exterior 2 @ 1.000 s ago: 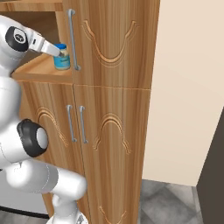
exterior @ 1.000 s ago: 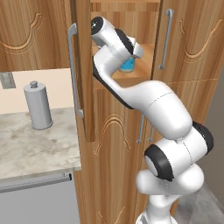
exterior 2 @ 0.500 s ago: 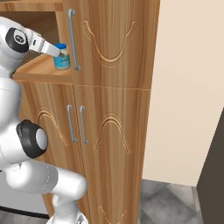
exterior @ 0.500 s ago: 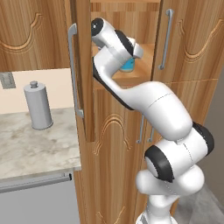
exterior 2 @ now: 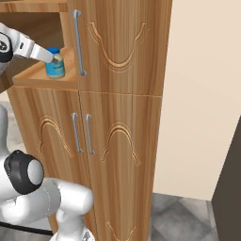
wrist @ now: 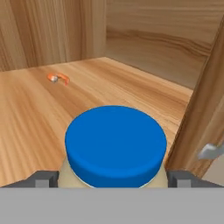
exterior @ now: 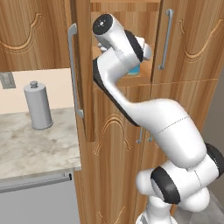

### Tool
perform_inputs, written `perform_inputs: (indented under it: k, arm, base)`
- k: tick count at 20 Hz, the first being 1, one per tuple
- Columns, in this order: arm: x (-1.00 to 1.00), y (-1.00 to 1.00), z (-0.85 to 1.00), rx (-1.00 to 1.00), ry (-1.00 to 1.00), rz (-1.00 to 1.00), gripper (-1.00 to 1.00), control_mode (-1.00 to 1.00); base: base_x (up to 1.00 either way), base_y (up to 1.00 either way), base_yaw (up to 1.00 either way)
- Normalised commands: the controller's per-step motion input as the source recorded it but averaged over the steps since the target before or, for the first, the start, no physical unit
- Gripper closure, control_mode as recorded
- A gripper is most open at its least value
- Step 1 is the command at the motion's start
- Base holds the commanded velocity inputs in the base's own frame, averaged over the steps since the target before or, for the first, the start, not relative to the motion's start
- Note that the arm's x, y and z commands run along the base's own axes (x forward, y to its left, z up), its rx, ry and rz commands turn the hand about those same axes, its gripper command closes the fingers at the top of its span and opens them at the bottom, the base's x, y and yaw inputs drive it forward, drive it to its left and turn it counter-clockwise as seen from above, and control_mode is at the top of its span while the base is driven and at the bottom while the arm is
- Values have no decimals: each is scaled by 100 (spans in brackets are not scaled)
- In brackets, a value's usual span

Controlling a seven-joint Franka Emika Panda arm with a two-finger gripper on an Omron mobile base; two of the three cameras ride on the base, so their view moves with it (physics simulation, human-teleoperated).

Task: The dining table condiment station is running low on mayonnaise. Refill the condiment station by opening the cabinet and taking the mayonnaise from the cabinet and placing it on the dining table.

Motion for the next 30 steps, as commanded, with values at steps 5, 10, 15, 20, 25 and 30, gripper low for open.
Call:
perform_inputs:
  k: [5,10,15,20,25,30]
  arm:
    - [-100,-64,0,0,-2,24,100,-100]
    - [-100,-80,0,2,-5,38,100,-100]
    - [-100,-48,0,0,-1,37,100,-100]
    - [-71,-2,-2,0,0,13,100,-100]
    - [-10,0,0,0,0,1,100,-100]
    - [0,0,0,0,0,0,100,-100]
  base:
    - [0,0,0]
    - [0,0,0]
    - [0,0,0]
    - [0,0,0]
    - [0,0,0]
    - [0,0,0]
